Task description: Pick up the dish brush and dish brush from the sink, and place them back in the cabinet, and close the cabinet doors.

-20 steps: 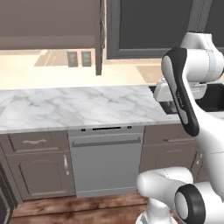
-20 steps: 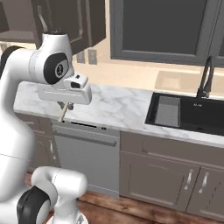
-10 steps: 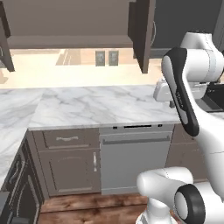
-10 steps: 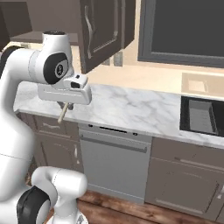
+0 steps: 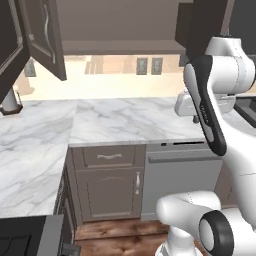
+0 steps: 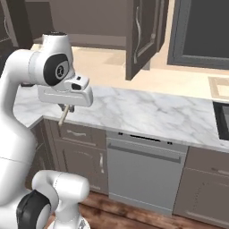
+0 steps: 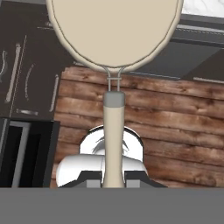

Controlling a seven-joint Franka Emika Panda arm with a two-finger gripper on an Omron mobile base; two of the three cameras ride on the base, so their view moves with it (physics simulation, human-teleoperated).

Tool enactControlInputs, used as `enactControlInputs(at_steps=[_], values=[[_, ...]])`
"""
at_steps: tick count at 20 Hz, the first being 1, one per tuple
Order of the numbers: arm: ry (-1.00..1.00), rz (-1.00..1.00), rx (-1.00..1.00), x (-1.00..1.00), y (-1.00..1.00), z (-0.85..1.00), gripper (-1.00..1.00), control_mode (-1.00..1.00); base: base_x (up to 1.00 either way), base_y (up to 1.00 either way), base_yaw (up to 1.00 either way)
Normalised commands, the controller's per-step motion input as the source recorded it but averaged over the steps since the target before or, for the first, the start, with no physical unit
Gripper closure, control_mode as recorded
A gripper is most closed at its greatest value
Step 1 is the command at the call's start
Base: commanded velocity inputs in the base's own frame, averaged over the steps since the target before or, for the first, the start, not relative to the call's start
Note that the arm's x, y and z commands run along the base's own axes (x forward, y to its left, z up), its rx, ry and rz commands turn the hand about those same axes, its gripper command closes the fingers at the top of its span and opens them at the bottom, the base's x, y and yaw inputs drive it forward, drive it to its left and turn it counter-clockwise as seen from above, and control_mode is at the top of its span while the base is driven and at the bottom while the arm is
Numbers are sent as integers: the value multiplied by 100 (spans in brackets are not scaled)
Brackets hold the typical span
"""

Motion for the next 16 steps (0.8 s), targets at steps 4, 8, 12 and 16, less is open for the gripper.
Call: enactControlInputs(at_steps=[4, 8, 12, 16], values=[[0, 0, 0, 0, 0, 0, 100, 100, 0, 21, 0], [0, 0, 0, 0, 0, 0, 100, 100, 9, 0, 0], [0, 0, 0, 0, 0, 0, 100, 100, 26, 0, -3], [0, 0, 0, 0, 0, 0, 100, 100, 29, 1, -5]])
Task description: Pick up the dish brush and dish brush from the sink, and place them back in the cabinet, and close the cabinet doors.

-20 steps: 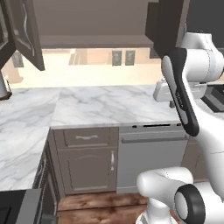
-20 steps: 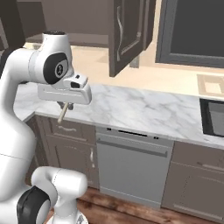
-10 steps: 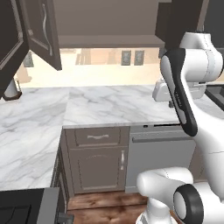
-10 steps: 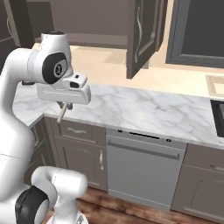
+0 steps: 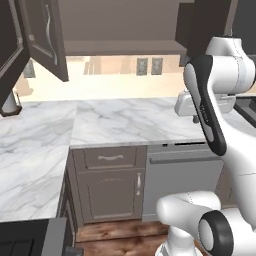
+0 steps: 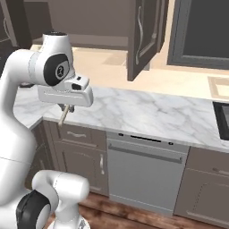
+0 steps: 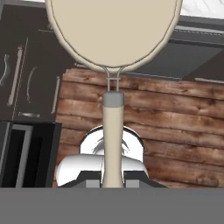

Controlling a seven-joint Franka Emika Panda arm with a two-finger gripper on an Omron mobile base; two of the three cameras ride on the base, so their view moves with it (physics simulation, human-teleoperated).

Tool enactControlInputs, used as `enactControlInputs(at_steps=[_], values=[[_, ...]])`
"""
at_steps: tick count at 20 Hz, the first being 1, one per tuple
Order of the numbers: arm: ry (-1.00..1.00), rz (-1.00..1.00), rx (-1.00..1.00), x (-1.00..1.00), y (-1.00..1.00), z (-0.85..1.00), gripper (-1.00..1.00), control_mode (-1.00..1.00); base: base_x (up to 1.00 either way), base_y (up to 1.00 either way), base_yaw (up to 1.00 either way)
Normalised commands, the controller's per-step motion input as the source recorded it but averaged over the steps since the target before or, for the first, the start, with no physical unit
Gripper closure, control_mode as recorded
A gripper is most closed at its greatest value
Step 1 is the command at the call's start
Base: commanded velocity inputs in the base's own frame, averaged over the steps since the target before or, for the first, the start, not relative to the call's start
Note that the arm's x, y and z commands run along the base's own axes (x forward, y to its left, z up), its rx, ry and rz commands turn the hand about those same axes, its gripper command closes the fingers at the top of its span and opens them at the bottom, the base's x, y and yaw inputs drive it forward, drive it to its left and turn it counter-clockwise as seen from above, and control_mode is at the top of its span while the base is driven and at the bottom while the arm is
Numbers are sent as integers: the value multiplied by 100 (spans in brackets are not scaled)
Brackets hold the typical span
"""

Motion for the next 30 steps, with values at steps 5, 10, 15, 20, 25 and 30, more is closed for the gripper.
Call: enactControlInputs(at_steps=[5, 10, 15, 20, 25, 30], values=[[0, 0, 0, 0, 0, 0, 100, 100, 27, 13, -10], [0, 0, 0, 0, 0, 0, 100, 100, 28, 24, -12], [0, 0, 0, 0, 0, 0, 100, 100, 25, 40, -12], [0, 0, 0, 0, 0, 0, 100, 100, 34, 43, -13], [0, 0, 0, 0, 0, 0, 100, 100, 37, 24, -12], [0, 0, 0, 0, 0, 0, 100, 100, 40, 0, -13]])
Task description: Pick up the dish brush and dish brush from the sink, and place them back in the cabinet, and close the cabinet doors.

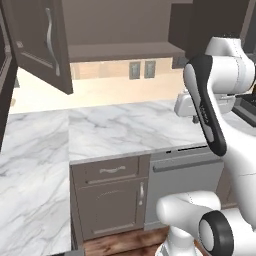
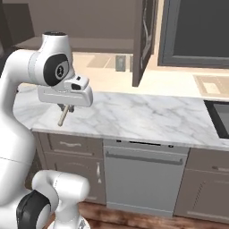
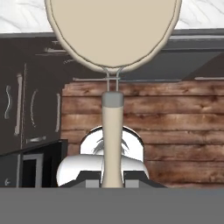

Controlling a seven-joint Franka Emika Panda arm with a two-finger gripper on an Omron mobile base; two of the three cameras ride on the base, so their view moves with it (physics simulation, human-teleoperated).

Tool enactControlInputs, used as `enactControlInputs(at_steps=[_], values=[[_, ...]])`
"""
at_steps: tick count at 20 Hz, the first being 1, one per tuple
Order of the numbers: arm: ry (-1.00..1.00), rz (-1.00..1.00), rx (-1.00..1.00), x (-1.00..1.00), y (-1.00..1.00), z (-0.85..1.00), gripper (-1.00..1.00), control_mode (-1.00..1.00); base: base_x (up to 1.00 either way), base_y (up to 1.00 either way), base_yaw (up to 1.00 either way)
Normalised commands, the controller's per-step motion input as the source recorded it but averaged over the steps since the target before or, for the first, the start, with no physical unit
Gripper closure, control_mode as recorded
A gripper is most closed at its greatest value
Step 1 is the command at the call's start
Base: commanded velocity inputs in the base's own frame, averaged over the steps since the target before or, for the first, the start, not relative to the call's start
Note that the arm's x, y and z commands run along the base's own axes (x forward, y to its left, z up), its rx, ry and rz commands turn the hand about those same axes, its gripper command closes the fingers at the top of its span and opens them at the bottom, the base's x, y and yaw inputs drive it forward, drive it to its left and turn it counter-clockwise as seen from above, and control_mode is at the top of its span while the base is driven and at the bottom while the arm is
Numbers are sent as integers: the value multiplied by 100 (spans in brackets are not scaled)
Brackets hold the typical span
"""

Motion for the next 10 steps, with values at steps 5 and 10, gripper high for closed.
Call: enactControlInputs(at_steps=[5, 10], values=[[0, 0, 0, 0, 0, 0, 100, 100, 37, 0, -6], [0, 0, 0, 0, 0, 0, 100, 100, 49, 0, -5]])
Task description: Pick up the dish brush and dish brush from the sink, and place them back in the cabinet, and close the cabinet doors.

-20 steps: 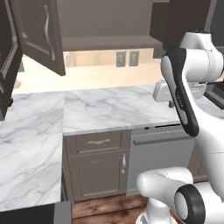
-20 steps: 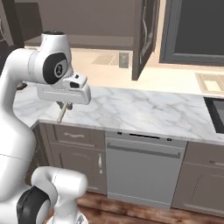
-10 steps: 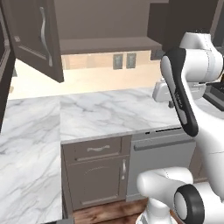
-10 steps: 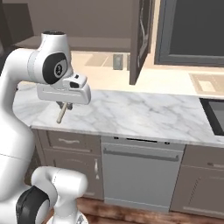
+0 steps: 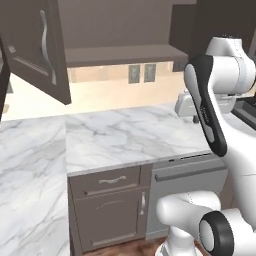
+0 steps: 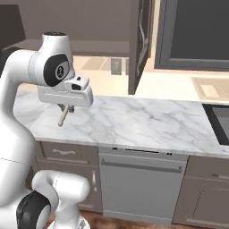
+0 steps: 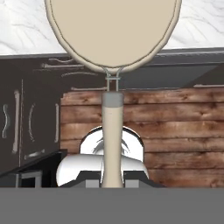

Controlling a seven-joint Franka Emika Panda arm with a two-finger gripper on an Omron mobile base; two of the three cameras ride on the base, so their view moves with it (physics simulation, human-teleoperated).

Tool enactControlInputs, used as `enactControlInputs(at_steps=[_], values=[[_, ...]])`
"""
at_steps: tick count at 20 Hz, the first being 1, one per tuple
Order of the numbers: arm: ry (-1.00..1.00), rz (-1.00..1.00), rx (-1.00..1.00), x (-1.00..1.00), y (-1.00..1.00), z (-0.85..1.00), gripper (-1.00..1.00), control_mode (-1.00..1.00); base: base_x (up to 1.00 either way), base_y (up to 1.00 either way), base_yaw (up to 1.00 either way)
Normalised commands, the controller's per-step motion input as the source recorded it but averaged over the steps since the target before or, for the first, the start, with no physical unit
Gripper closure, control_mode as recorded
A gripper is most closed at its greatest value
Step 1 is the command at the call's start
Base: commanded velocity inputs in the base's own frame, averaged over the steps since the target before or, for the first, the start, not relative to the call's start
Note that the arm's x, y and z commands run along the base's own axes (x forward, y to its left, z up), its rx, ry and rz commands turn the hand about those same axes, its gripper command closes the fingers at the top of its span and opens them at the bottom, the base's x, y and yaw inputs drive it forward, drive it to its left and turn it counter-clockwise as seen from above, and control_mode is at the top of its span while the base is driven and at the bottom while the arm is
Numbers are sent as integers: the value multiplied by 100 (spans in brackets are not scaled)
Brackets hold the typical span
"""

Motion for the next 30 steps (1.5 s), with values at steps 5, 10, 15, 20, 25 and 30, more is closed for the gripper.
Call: enactControlInputs(at_steps=[5, 10, 15, 20, 25, 30], values=[[0, 0, 0, 0, 0, 0, 100, 100, 52, 0, -3], [0, 0, 0, 0, 0, 0, 100, 100, 47, 0, -1], [0, 0, 0, 0, 0, 0, 100, 100, 33, 0, 0], [0, 0, 0, 0, 0, 0, 100, 100, 27, 0, 0], [0, 0, 0, 0, 0, 0, 100, 100, 40, 0, 0], [0, 0, 0, 0, 0, 0, 100, 100, 18, 0, 0]])
